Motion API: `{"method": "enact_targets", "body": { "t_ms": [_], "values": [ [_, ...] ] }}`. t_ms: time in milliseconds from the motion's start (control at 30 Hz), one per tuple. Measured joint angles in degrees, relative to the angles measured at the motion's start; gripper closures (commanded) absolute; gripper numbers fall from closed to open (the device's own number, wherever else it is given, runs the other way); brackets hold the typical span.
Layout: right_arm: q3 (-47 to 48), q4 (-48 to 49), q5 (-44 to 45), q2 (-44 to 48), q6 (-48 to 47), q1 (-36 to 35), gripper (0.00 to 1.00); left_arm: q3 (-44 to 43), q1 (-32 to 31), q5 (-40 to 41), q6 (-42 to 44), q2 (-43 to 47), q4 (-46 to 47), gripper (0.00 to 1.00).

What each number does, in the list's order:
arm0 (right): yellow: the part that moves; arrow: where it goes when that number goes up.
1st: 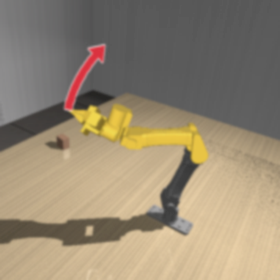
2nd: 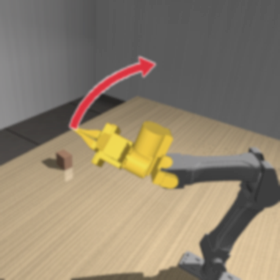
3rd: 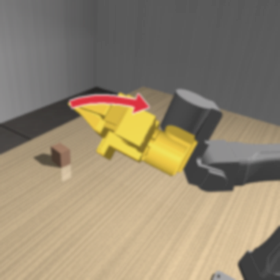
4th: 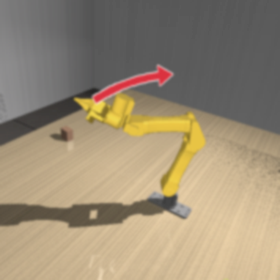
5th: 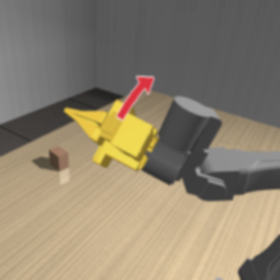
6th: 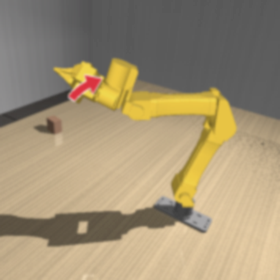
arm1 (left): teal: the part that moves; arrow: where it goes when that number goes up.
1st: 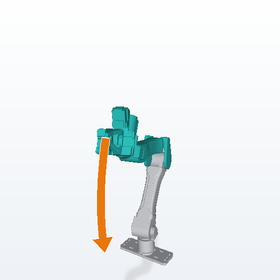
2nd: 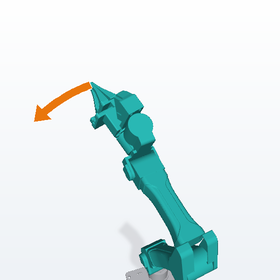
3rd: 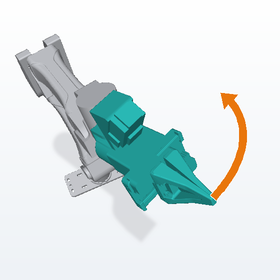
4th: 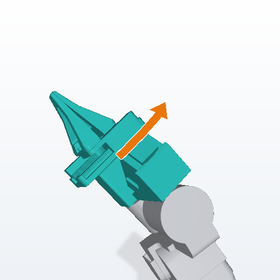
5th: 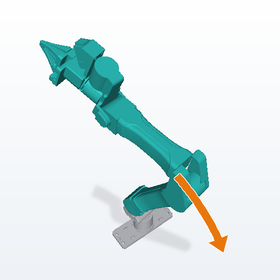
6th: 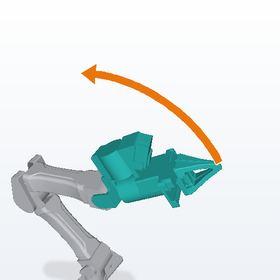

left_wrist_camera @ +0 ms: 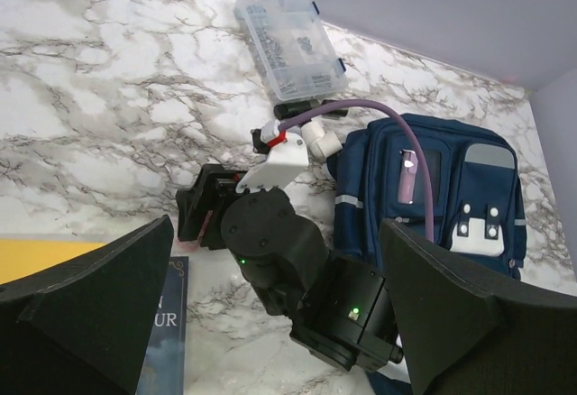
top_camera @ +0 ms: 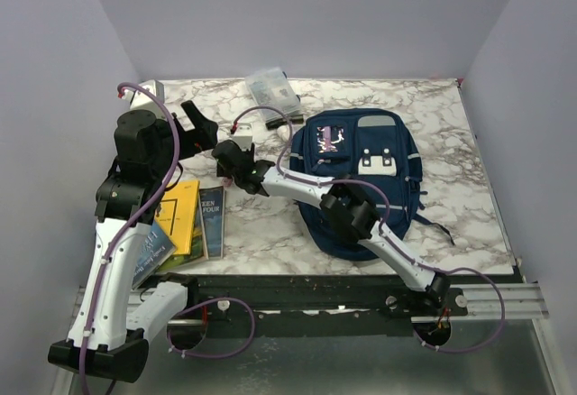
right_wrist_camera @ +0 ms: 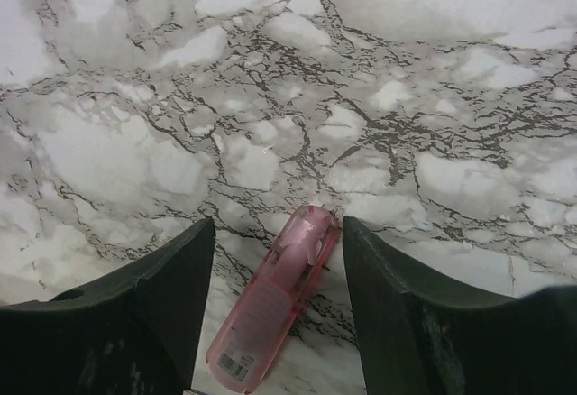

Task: Pack the student bag
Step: Pick up the stationery from the center of the board.

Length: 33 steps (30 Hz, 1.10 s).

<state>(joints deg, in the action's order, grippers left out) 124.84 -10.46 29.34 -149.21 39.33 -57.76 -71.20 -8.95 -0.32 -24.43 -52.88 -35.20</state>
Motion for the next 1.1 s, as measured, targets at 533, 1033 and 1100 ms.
{"method": "enact_targets", "body": {
  "t_ms": [533, 1033, 1100],
  "values": [
    [-10.2, 2.6, 1.7, 4.7, -8.7, -1.7, 0.66, 0.1, 1.0, 0.0, 0.1, -0.6, 0.0, 0.04],
    [-41.8, 13.6, -7.4, 23.3, -14.2, -1.8, 0.89, 0.1, 1.0, -3.6, 0.0, -5.1, 0.0, 0.04],
    [-45.2, 15.8, -8.6, 25.2, -14.0, -1.8, 0.95, 0.1, 1.0, -4.7, -0.2, -6.3, 0.0, 0.03]
  ]
}}
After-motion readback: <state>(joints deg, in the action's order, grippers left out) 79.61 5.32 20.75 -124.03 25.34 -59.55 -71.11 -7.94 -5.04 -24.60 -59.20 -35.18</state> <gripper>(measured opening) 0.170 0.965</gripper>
